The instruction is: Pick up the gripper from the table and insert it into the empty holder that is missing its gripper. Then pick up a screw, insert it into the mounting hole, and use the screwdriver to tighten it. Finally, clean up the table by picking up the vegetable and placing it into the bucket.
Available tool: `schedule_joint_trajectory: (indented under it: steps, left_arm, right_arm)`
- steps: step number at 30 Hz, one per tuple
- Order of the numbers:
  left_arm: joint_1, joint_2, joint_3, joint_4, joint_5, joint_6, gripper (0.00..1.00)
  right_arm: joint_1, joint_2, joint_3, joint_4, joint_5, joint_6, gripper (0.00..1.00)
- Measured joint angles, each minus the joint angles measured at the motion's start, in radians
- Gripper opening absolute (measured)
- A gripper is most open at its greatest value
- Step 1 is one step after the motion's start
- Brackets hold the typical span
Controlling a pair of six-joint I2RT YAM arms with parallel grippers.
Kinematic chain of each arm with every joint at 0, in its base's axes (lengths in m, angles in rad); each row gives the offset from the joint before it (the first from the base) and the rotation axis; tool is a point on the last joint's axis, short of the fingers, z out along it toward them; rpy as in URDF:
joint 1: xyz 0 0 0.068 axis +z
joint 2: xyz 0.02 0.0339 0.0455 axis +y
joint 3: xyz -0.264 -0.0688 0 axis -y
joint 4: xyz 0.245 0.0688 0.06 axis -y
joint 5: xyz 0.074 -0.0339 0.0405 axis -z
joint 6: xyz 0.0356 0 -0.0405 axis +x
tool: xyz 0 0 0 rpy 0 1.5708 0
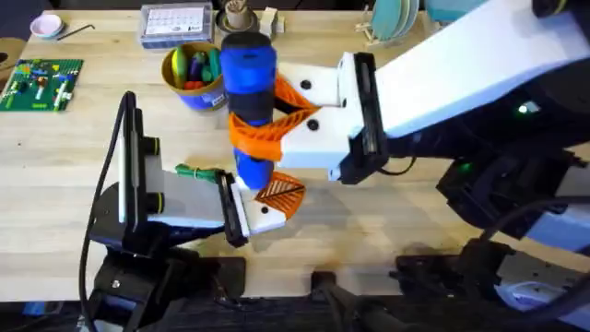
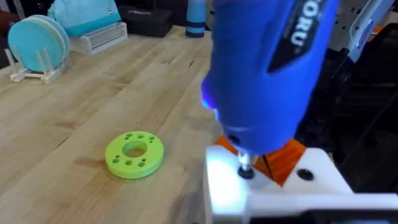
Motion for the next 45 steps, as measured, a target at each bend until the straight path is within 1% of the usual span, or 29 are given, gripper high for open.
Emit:
schedule_joint_trajectory:
  steps: [4,8,10,14,18,22,25,27,29,32,36,40,45]
  left_arm:
    - [-0.003,0.000,0.000,0.000,0.008,0.002,0.015]
    - [-0.003,0.000,0.000,0.000,0.003,0.007,0.015]
    - [-0.003,0.000,0.000,0.000,0.003,0.007,0.015]
    - [-0.003,0.000,0.000,0.000,0.003,0.007,0.015]
    - [-0.003,0.000,0.000,0.000,0.003,0.007,0.015]
    - [-0.003,0.000,0.000,0.000,0.002,0.007,0.015]
    - [-0.003,0.000,0.000,0.000,0.002,0.007,0.015]
    - [-0.003,0.000,0.000,0.001,0.000,0.007,0.015]
    - [-0.003,0.000,0.000,0.001,0.000,0.007,0.015]
    - [-0.003,0.000,0.000,0.001,0.000,0.007,0.015]
    - [-0.003,0.000,0.000,0.001,0.000,0.007,0.015]
    - [-0.003,0.000,0.000,0.001,0.000,0.007,0.015]
    - [-0.003,0.000,0.000,0.001,0.000,0.007,0.015]
  right_arm:
    - [0.006,0.000,0.001,0.017,-0.003,-0.002,0.020]
    - [-0.008,-0.005,0.000,0.083,-0.004,0.006,0.020]
    - [-0.036,-0.027,0.000,0.111,-0.004,0.019,0.019]
    - [-0.124,-0.095,0.000,0.116,-0.003,0.050,0.019]
    - [-0.191,-0.140,0.000,0.047,-0.003,0.068,0.019]
    - [-0.221,-0.136,0.000,-0.090,-0.001,0.072,0.019]
    - [-0.230,-0.130,0.001,-0.282,0.028,0.042,0.019]
    - [-0.239,-0.117,0.001,-0.453,0.088,0.001,0.019]
    - [-0.255,-0.087,0.001,-0.578,0.171,-0.058,0.019]
    - [-0.292,-0.041,0.001,-0.681,0.282,-0.157,0.019]
    - [-0.378,0.007,0.027,-0.837,0.360,-0.234,0.019]
    - [-0.487,0.098,0.159,-1.022,0.400,-0.322,0.019]
    - [-0.598,0.235,0.378,-1.152,0.432,-0.474,0.019]
